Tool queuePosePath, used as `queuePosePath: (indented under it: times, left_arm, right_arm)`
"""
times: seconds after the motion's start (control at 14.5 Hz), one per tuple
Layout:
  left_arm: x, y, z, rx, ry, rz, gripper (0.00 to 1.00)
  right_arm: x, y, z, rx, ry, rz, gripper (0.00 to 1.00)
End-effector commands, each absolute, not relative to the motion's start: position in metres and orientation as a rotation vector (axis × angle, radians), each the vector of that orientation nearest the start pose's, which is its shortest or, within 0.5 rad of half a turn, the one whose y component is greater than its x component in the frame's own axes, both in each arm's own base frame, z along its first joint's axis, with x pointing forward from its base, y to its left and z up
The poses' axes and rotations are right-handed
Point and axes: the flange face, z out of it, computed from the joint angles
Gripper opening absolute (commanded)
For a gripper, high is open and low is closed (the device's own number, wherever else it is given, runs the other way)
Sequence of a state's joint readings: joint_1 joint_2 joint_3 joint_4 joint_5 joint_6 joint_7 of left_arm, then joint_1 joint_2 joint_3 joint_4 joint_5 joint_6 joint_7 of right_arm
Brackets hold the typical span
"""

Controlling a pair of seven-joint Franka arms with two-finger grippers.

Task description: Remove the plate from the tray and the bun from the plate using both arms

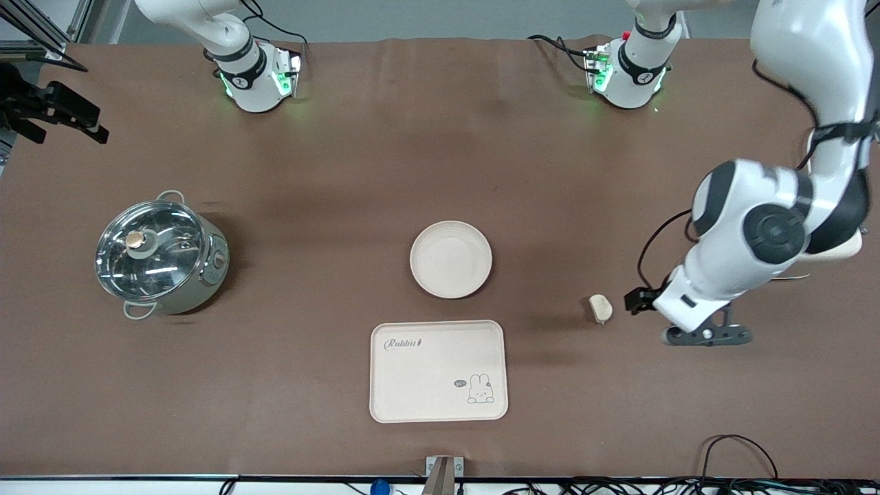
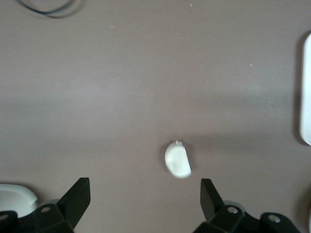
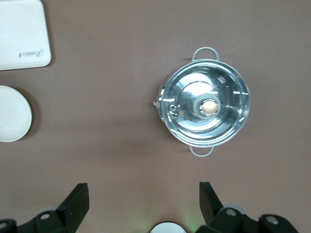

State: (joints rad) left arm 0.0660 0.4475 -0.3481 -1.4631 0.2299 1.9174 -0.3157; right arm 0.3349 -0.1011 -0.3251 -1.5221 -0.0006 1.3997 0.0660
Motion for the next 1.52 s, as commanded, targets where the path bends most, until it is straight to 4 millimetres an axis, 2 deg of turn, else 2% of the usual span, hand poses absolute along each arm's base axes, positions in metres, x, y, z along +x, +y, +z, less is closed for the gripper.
queuePosePath:
  times: [0.0, 0.14, 0.21, 0.28, 0.34, 0.41, 0.48, 0.62, 0.69, 0.76, 0.83, 0.9, 1.03, 1.17, 1.45]
  left_arm:
    - [0.658, -0.132, 0.515, -3.089, 0.019, -0.026, 1.00]
    - [0.635, -0.131, 0.562, -3.096, 0.024, -0.040, 1.00]
    - [0.622, -0.129, 0.588, -3.093, 0.012, -0.077, 1.00]
    - [0.614, -0.126, 0.603, -3.087, 0.006, -0.093, 1.00]
    - [0.612, -0.117, 0.608, -3.080, -0.005, -0.094, 1.00]
    - [0.611, -0.107, 0.611, -3.085, 0.020, -0.082, 1.00]
    - [0.601, -0.091, 0.623, -3.103, 0.037, -0.048, 1.00]
    - [0.591, -0.069, 0.630, -3.138, 0.066, -0.016, 1.00]
    - [0.585, -0.051, 0.635, -3.120, 0.156, -0.023, 1.00]
    - [0.583, -0.047, 0.635, -3.107, 0.290, -0.020, 1.00]
    - [0.581, -0.036, 0.639, -3.096, 0.315, -0.026, 1.00]
    - [0.578, -0.040, 0.639, -3.089, 0.317, -0.016, 1.00]
    - [0.571, -0.037, 0.639, -3.086, 0.282, 0.001, 1.00]
    - [0.574, -0.033, 0.641, -3.085, 0.270, -0.008, 1.00]
    - [0.579, -0.043, 0.646, -3.085, 0.286, -0.030, 1.00]
  right_arm:
    - [0.507, -0.032, 0.685, -3.145, 0.079, 0.006, 1.00]
    - [0.511, -0.049, 0.684, -3.153, -0.034, -0.032, 1.00]
    - [0.511, -0.049, 0.684, -3.154, -0.035, -0.032, 1.00]
    - [0.511, -0.048, 0.685, -3.154, -0.039, -0.034, 1.00]
    - [0.511, -0.044, 0.685, -3.154, -0.046, -0.032, 1.00]
    - [0.511, -0.044, 0.683, -3.154, -0.039, -0.020, 1.00]
    - [0.511, -0.046, 0.681, -3.154, -0.035, -0.015, 1.00]
    - [0.516, -0.047, 0.675, -3.157, -0.028, -0.006, 1.00]
    - [0.518, -0.045, 0.673, -3.158, -0.035, -0.009, 1.00]
    - [0.518, -0.041, 0.673, -3.157, -0.045, -0.011, 1.00]
    - [0.521, -0.039, 0.669, -3.159, -0.055, -0.002, 1.00]
    - [0.526, -0.038, 0.664, -3.162, -0.061, -0.005, 1.00]
    - [0.532, -0.043, 0.654, -3.166, -0.052, -0.003, 1.00]
    - [0.536, -0.046, 0.650, -3.169, -0.043, 0.002, 1.00]
    - [0.540, -0.039, 0.649, -3.172, -0.060, -0.008, 1.00]
